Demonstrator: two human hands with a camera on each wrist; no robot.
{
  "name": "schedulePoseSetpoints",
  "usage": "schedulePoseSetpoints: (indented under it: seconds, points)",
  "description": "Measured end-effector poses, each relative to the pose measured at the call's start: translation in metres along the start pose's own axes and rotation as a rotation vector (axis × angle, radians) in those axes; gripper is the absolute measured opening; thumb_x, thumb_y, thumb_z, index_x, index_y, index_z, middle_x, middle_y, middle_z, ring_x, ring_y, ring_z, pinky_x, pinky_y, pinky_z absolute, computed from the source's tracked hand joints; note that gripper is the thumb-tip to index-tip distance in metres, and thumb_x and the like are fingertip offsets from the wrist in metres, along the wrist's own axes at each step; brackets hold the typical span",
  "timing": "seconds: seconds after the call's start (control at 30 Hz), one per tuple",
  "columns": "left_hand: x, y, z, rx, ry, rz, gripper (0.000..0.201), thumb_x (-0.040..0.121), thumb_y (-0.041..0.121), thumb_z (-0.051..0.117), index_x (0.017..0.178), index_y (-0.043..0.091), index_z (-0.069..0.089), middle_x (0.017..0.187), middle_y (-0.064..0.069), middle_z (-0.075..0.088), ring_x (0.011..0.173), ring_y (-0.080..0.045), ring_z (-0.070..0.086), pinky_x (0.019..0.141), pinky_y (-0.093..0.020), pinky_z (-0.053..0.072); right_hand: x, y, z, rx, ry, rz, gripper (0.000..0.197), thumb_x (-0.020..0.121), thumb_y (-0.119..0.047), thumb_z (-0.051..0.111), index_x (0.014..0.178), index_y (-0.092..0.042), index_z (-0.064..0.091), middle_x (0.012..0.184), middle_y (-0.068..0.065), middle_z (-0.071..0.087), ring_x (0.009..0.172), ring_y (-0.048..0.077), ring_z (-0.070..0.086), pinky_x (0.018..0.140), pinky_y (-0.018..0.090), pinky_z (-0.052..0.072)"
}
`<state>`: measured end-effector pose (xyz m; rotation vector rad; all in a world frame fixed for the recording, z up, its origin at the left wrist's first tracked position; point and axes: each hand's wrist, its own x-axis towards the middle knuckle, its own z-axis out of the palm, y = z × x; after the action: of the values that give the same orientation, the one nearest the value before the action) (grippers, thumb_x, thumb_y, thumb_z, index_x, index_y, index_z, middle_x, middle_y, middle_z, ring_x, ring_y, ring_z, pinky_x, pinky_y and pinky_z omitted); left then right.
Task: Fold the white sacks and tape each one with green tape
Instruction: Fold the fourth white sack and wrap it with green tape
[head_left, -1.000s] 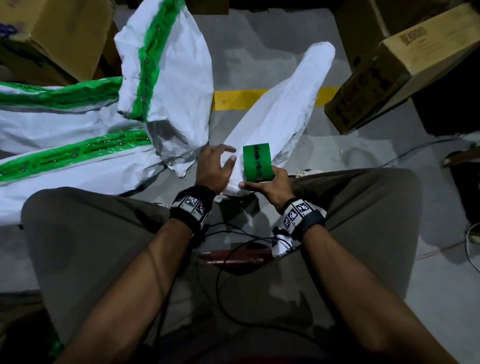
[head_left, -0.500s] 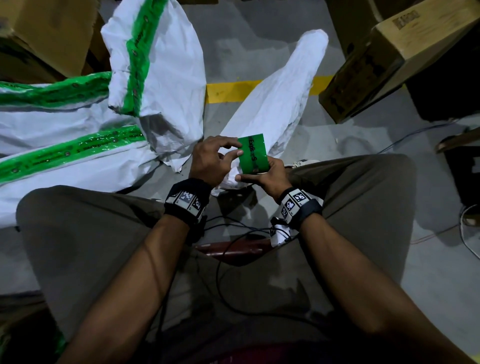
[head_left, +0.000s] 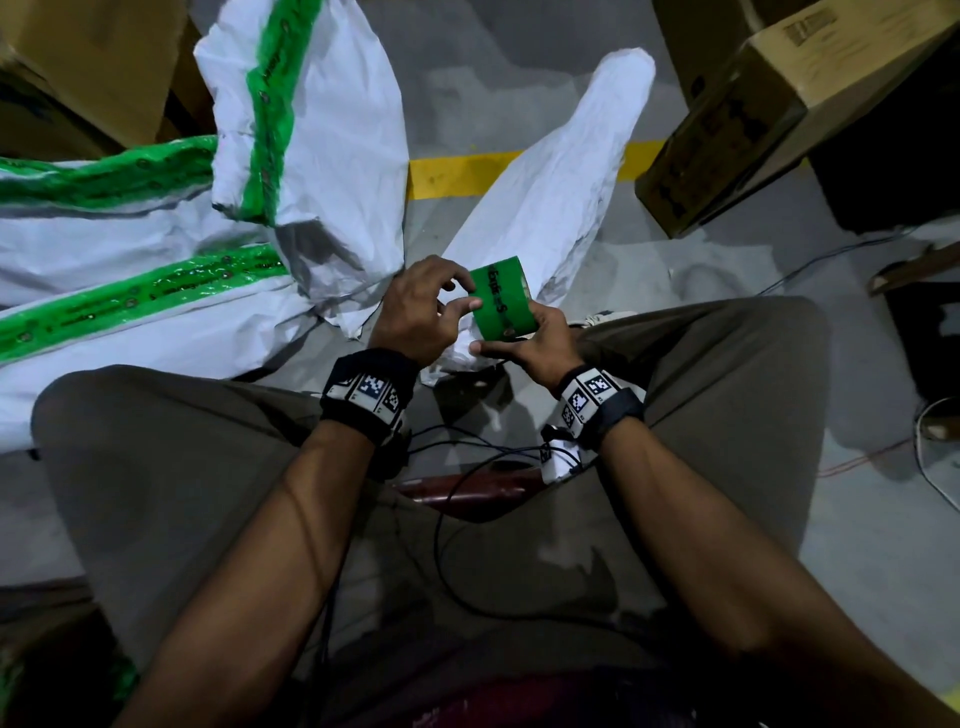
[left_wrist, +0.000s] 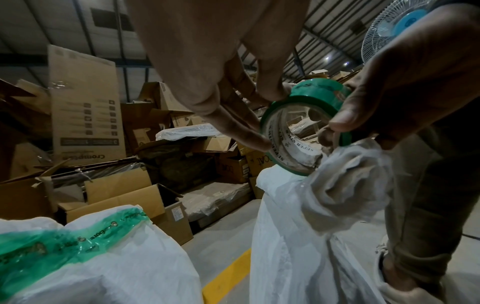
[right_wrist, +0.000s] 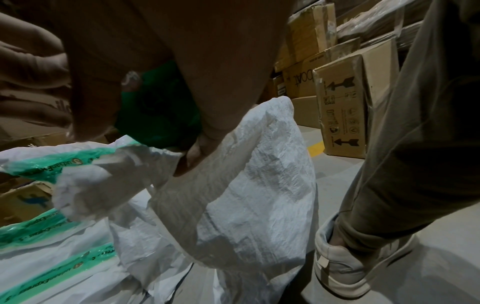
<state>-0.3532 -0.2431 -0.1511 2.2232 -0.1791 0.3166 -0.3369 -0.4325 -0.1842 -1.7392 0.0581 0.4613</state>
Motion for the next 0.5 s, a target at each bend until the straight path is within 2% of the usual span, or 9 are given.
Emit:
schedulePoseSetpoints:
  seconds: [0.1,0.23,0.37,0.5]
  points:
    - [-0.001,0.002,0.002,0.006,0.039,0.025,0.010,0.083,0.018,0.074,0.089,0.011,0.070,0.090,-0.004,0.070,0.080,-0.022,0.064,0.062,-0.040,0.056,0.002,0.002,0.000,0.008,0.002,0.001,0.047,0.061,-0.002,0.094,0.102,-0.006,0.072,0.080,-0.006,0.072,0.067,-0.001,0.064,0.067,0.019,0.052]
    - [-0.003,0.007,0.007,0.012,0.082,0.047,0.004,0.083,0.014,0.073,0.084,0.010,0.071,0.084,-0.004,0.072,0.074,-0.024,0.065,0.060,-0.040,0.057,0.003,0.005,0.000,-0.001,-0.004,0.003,0.047,0.059,-0.004,0.095,0.100,-0.008,0.072,0.080,-0.003,0.074,0.072,0.008,0.068,0.071,0.029,0.057]
    - [-0.004,0.007,0.008,0.000,0.068,0.069,0.003,0.085,0.009,0.072,0.087,0.008,0.070,0.086,-0.005,0.071,0.072,-0.024,0.066,0.060,-0.039,0.057,0.004,0.008,0.000,-0.029,-0.007,-0.007,0.051,0.064,-0.003,0.093,0.109,-0.003,0.069,0.088,0.002,0.074,0.076,0.008,0.069,0.073,0.027,0.057]
    - [-0.004,0.005,0.007,-0.024,0.042,0.061,0.007,0.083,0.005,0.072,0.090,0.005,0.069,0.088,-0.006,0.068,0.072,-0.021,0.065,0.061,-0.038,0.056,0.008,0.014,-0.002,-0.118,-0.020,-0.012,0.051,0.061,-0.011,0.095,0.105,-0.014,0.069,0.089,-0.001,0.073,0.076,0.007,0.068,0.074,0.030,0.056]
